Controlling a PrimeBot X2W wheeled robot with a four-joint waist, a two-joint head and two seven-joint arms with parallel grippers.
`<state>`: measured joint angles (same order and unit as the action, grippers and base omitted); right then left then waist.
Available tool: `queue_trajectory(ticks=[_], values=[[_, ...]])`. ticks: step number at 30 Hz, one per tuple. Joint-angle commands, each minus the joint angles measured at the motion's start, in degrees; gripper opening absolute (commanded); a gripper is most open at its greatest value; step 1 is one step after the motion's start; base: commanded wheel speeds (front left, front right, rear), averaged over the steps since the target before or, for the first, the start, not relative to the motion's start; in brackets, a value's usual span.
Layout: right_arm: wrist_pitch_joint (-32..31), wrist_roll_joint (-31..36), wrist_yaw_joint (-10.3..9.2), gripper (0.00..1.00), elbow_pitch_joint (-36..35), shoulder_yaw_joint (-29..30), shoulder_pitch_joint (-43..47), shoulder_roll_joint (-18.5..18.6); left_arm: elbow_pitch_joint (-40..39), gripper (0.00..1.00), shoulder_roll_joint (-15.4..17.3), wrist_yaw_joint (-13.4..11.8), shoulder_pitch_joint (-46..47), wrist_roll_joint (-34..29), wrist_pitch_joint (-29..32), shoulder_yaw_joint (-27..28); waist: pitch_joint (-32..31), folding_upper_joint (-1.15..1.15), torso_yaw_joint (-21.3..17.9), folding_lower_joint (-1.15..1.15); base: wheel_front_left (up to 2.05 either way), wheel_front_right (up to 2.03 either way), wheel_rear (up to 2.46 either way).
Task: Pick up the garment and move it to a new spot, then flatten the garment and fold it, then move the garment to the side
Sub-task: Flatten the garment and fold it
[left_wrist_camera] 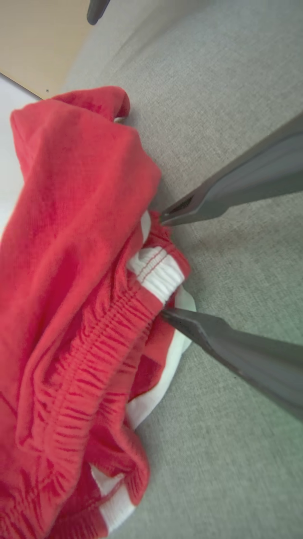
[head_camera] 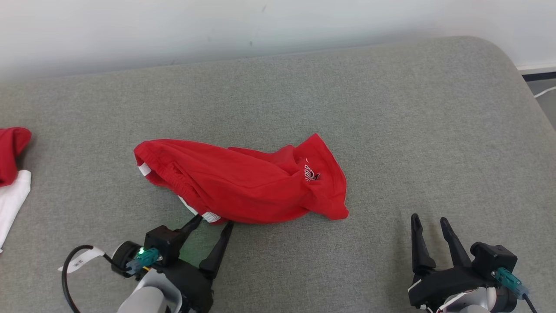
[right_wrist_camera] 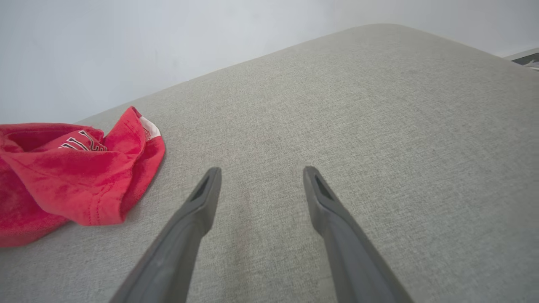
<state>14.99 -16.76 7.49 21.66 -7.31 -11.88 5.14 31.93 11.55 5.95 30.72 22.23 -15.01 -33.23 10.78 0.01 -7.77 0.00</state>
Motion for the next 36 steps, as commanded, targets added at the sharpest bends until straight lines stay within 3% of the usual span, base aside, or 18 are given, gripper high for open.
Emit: queue_trajectory(ticks=[1, 2, 3, 4, 17, 23, 29, 36], values=[[0.3, -0.2, 0.00, 1.00, -0.1, 0.1, -0.1, 0.2, 0.0, 0.78, -0.1, 0.1, 0.3, -0.4, -0.3, 0.2, 0.0, -0.01, 0.0, 0.00, 0.00, 0.00, 0.00], [0.3, -0.2, 0.00, 1.00, -0.1, 0.1, 0.0, 0.2, -0.2, 0.41, -0.2, 0.2, 0.2, -0.7, -0.3, 0.4, 0.0, -0.01, 0.0, 0.00, 0.00, 0.00, 0.00], [0.3, -0.1, 0.00, 1.00, -0.1, 0.2, 0.1, 0.3, -0.3, 0.12, -0.3, 0.3, 0.1, -0.9, -0.3, 0.5, 0.0, -0.01, 0.1, 0.00, 0.00, 0.00, 0.00], [0.3, 0.0, 0.00, 1.00, 0.0, 0.4, 0.2, 0.3, -0.5, 0.00, -0.5, 0.4, -0.1, -1.3, -0.3, 0.6, -0.1, -0.01, 0.2, 0.00, 0.00, 0.00, 0.00], [0.3, 0.4, 0.00, 1.00, 0.5, 1.0, 2.4, 0.5, -8.2, 0.00, -0.4, 0.0, -5.0, -4.3, -0.3, 3.3, -3.5, -0.01, 4.5, 0.00, 0.00, 0.00, 0.00], [0.3, 0.2, 0.00, 1.00, 0.9, 1.3, 3.8, 0.4, -13.2, 0.00, 1.6, -0.3, -7.8, -4.7, 1.1, 2.4, -5.5, -0.01, 7.6, 0.00, 0.00, 0.00, 0.00], [0.3, 0.0, 0.00, 1.00, 0.8, 1.4, 4.1, 0.2, -19.5, 0.00, 4.8, 0.3, -11.9, -3.3, 6.2, 0.2, -5.9, -0.01, 10.0, 0.00, 0.00, 0.00, 0.00], [0.3, -0.3, 0.00, 1.00, 1.0, 1.2, 4.3, 0.2, -20.8, 0.00, 6.6, -0.4, -18.1, -1.3, 7.4, 0.0, -6.1, -0.01, 10.9, 0.00, 0.00, 0.00, 0.00]])
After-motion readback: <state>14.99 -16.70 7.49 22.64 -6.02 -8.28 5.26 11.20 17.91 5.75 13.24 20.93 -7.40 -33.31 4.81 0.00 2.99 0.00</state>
